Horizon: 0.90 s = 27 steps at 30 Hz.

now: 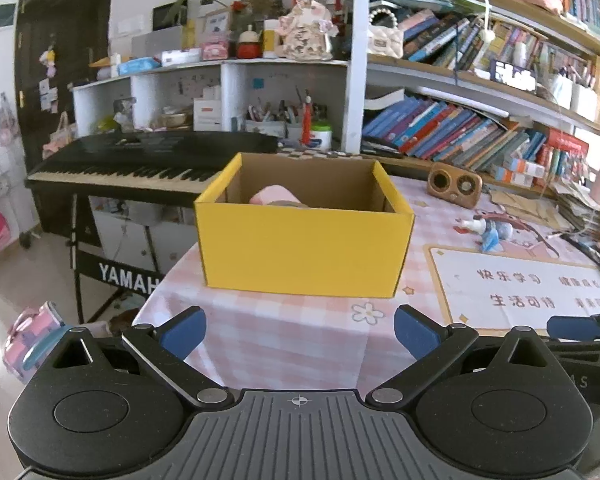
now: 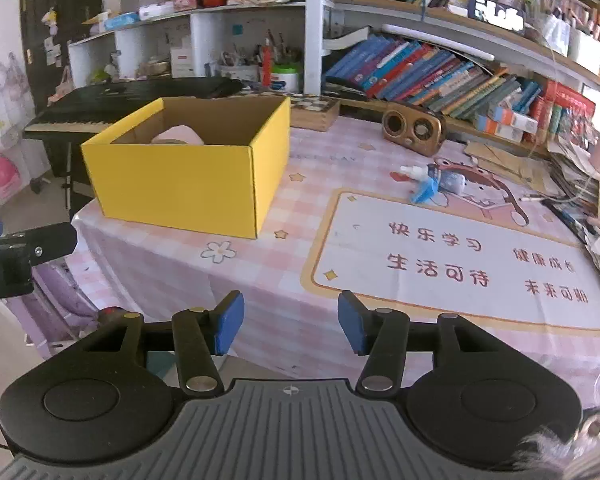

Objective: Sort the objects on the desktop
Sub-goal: 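Move both tools toward the blue bag and white spray bottle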

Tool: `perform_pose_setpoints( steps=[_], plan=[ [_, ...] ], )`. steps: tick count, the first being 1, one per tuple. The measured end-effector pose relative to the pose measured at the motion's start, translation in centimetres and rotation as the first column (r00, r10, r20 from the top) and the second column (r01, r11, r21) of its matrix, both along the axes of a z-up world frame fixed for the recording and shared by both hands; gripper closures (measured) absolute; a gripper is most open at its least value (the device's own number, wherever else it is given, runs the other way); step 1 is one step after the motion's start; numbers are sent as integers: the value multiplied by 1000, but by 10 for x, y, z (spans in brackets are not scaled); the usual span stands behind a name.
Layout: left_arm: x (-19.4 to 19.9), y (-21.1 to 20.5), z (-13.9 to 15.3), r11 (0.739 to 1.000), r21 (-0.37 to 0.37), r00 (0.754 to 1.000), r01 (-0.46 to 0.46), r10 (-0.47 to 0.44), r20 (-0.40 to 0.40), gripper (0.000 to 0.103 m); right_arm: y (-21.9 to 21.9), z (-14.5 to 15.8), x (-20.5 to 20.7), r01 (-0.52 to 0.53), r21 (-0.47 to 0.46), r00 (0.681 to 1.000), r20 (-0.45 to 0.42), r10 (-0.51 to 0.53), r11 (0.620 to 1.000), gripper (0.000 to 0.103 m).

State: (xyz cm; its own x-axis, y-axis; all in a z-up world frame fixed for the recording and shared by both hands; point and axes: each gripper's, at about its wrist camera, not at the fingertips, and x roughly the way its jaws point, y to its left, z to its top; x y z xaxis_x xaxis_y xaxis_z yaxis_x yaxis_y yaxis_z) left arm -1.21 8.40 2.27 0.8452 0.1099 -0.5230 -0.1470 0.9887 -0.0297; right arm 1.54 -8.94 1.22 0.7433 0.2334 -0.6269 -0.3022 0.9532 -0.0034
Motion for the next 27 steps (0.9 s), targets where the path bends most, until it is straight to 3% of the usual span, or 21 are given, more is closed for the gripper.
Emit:
perform_pose_setpoints(
  steps=[27],
  plan=[
    [46, -65, -5, 978, 26, 979, 205, -205, -18, 1, -59, -6, 19, 171, -15, 985, -19, -172, 985, 41]
  ],
)
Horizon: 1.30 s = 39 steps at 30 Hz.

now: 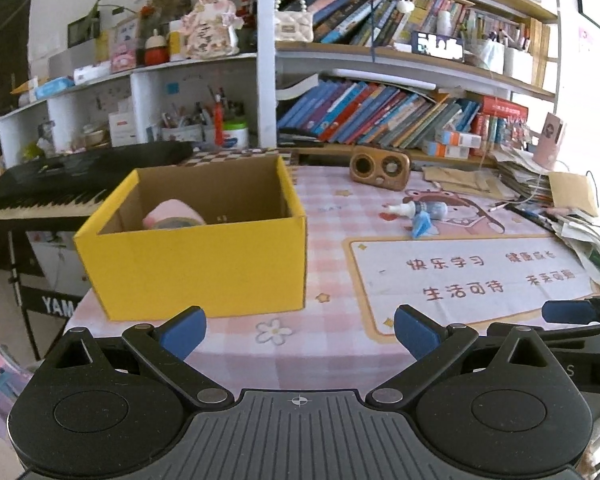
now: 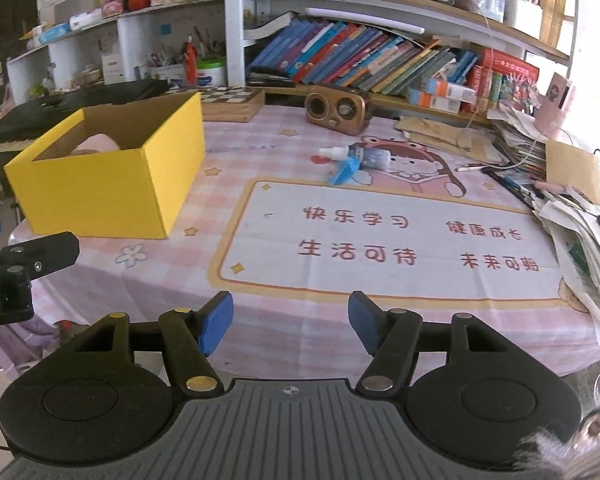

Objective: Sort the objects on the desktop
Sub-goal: 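Move both tools toward the blue bag and white spray bottle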

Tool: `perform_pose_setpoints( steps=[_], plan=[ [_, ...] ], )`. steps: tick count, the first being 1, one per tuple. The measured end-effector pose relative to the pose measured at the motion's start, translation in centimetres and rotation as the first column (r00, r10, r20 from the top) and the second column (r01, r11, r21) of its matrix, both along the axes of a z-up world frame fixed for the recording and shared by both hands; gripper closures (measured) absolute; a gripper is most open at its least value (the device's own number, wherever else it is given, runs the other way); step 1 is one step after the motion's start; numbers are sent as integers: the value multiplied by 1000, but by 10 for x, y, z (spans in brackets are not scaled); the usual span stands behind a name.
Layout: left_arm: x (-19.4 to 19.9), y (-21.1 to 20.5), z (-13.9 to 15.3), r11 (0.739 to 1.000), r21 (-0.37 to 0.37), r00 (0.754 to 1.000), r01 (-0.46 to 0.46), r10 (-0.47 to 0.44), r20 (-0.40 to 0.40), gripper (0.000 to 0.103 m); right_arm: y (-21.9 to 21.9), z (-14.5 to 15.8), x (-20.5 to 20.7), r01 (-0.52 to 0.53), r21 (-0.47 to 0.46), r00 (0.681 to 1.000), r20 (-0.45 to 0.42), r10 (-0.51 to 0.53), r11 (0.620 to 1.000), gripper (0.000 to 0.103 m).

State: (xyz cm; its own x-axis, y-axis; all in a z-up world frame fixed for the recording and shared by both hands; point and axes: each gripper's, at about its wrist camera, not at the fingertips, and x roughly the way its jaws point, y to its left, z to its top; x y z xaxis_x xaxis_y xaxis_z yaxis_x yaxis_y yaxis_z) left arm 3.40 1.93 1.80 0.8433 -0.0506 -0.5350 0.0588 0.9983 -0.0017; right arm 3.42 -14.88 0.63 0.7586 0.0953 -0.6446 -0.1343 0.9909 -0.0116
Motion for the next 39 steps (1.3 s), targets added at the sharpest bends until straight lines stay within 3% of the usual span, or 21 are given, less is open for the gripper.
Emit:
perform_pose_setpoints(
  steps=[20, 39],
  plan=[
    [40, -53, -6, 995, 4, 995, 102, -102, -25, 1, -52, -6, 25, 100, -3, 995, -27, -100, 995, 40],
    [97, -98, -9, 996, 21, 995, 85, -84, -53, 1, -93, -7, 99, 54, 5, 997, -61, -53, 999, 37]
  ],
)
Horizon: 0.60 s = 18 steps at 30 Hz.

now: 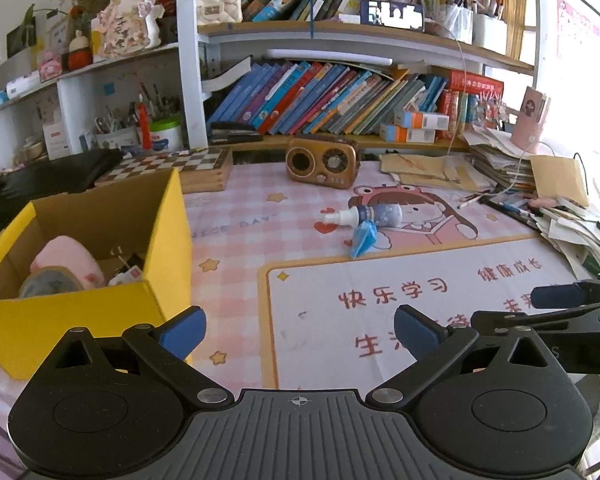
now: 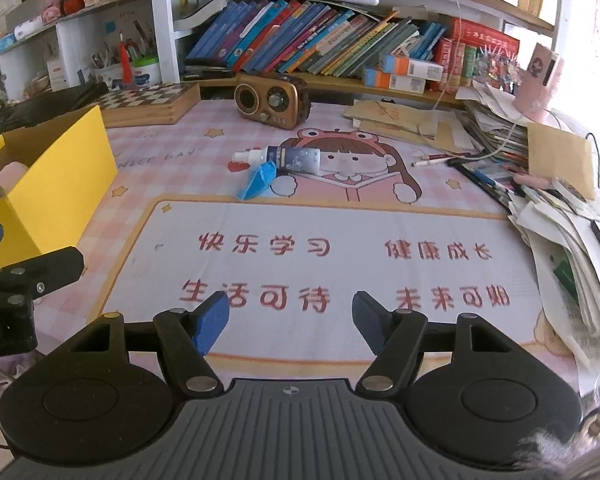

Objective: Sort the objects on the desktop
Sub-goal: 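Move both tools toward the blue bag and white spray bottle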

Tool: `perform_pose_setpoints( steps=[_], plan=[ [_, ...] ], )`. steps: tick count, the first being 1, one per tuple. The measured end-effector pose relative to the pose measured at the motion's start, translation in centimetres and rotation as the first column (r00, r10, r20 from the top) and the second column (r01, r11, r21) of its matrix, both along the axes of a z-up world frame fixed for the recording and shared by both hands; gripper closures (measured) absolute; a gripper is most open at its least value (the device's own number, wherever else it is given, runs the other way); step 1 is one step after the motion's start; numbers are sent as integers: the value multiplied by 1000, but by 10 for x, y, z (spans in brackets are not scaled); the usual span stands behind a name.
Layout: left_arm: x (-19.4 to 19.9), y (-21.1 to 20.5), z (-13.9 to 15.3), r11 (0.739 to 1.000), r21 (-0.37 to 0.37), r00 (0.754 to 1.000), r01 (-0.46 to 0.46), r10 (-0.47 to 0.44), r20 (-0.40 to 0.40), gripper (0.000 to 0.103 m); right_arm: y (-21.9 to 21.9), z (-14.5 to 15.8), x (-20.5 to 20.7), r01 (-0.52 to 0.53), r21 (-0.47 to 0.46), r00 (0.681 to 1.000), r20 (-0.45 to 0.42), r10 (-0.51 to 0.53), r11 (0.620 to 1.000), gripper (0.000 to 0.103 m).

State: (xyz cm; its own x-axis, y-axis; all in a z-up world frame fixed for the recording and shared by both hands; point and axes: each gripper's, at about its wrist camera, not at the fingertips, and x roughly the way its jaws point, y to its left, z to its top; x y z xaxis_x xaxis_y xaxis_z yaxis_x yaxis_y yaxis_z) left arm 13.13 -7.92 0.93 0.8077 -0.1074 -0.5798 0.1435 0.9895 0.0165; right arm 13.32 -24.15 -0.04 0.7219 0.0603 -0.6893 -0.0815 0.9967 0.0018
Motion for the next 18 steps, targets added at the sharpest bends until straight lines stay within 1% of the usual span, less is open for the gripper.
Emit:
perform_pose_setpoints(
  steps=[9, 15, 18],
  plan=[
    [29, -26, -2, 1000, 10, 999, -18, 18, -37, 1, -22, 1, 35, -42, 11, 999, -8, 42, 999, 36],
    [53, -39, -6, 999, -18, 995, -48, 46, -83, 1, -41, 0, 60, -72, 28, 997, -11, 72, 997, 34],
    [62, -46, -8, 998, -17, 995, -61, 60, -79, 1, -48, -1, 73, -87, 39, 996, -12, 88, 995, 34]
  ],
)
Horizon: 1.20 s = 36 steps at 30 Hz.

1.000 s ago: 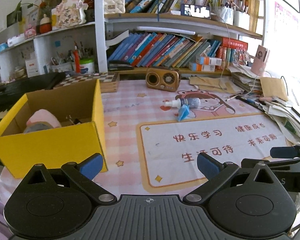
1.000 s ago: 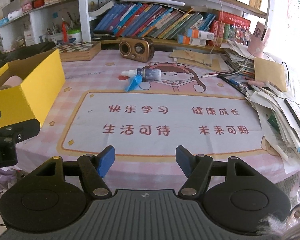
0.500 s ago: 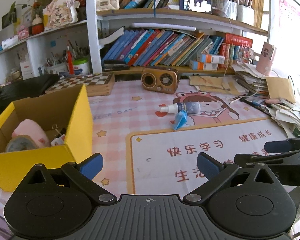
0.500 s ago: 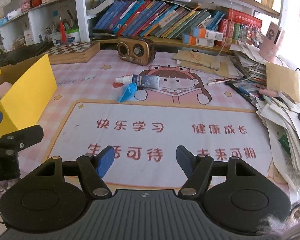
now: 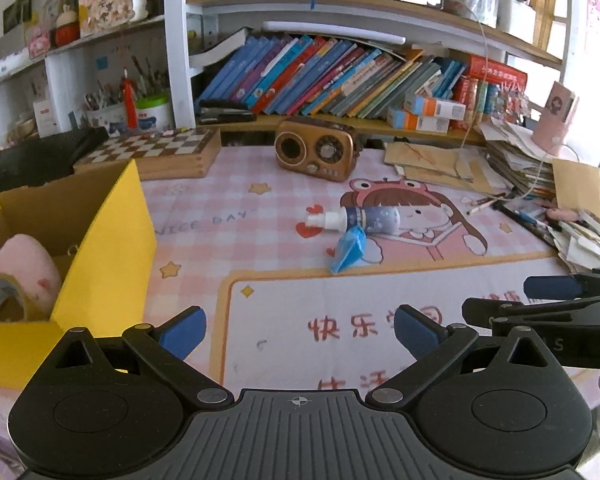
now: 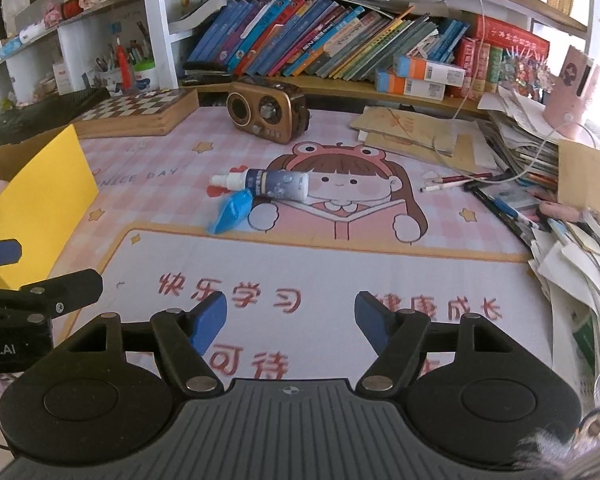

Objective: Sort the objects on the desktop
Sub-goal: 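Move both tools toward the blue bag and white spray bottle, then grasp the blue plastic bag with the left tool while the right tool grasps the spray bottle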

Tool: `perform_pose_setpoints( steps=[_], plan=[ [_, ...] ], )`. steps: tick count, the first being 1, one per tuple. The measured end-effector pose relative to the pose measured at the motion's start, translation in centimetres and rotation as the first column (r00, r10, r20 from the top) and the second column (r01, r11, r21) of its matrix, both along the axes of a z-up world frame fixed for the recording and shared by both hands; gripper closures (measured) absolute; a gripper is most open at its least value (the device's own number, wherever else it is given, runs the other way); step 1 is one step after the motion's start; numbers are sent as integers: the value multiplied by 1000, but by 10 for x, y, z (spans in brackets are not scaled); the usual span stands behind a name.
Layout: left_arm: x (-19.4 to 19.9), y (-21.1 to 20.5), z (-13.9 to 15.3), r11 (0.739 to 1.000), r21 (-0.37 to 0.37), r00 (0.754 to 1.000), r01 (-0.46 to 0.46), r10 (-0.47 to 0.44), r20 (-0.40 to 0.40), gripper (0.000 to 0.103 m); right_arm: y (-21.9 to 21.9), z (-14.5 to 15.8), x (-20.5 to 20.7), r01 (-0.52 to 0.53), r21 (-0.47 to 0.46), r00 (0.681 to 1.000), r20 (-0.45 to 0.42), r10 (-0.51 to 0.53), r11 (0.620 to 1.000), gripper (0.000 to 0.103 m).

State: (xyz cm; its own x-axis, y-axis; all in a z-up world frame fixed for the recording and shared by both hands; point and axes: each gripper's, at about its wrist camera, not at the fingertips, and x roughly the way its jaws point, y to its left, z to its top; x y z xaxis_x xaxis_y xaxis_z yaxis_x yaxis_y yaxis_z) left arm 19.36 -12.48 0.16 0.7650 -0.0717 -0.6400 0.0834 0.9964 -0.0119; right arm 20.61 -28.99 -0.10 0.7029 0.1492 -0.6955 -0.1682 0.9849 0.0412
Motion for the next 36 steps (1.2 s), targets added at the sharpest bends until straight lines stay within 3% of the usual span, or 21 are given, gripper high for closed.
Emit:
perform_pose_setpoints(
  steps=[8, 13, 27, 31, 36],
  plan=[
    [32, -21, -12, 999, -15, 1000, 28, -29, -9, 2, -19, -7, 41, -46, 22, 999, -3, 46, 999, 33],
    [54, -35, -23, 999, 14, 999, 40, -40, -5, 3, -31, -10, 71, -76, 5, 997, 10, 76, 997, 33],
    [118, -58, -49, 996, -20, 995, 86, -86, -47, 17, -43, -24, 141, -174, -23, 984, 16, 175, 984, 33],
    [136, -62, -58, 994, -14, 990, 110, -110, -84, 23, -38, -27, 153, -213, -46, 977, 18, 214, 976, 33],
    [155, -70, -68, 990, 43, 986, 132, -126, -111, 43, -31, -29, 163, -255, -58, 967, 12, 256, 965, 31]
  ],
)
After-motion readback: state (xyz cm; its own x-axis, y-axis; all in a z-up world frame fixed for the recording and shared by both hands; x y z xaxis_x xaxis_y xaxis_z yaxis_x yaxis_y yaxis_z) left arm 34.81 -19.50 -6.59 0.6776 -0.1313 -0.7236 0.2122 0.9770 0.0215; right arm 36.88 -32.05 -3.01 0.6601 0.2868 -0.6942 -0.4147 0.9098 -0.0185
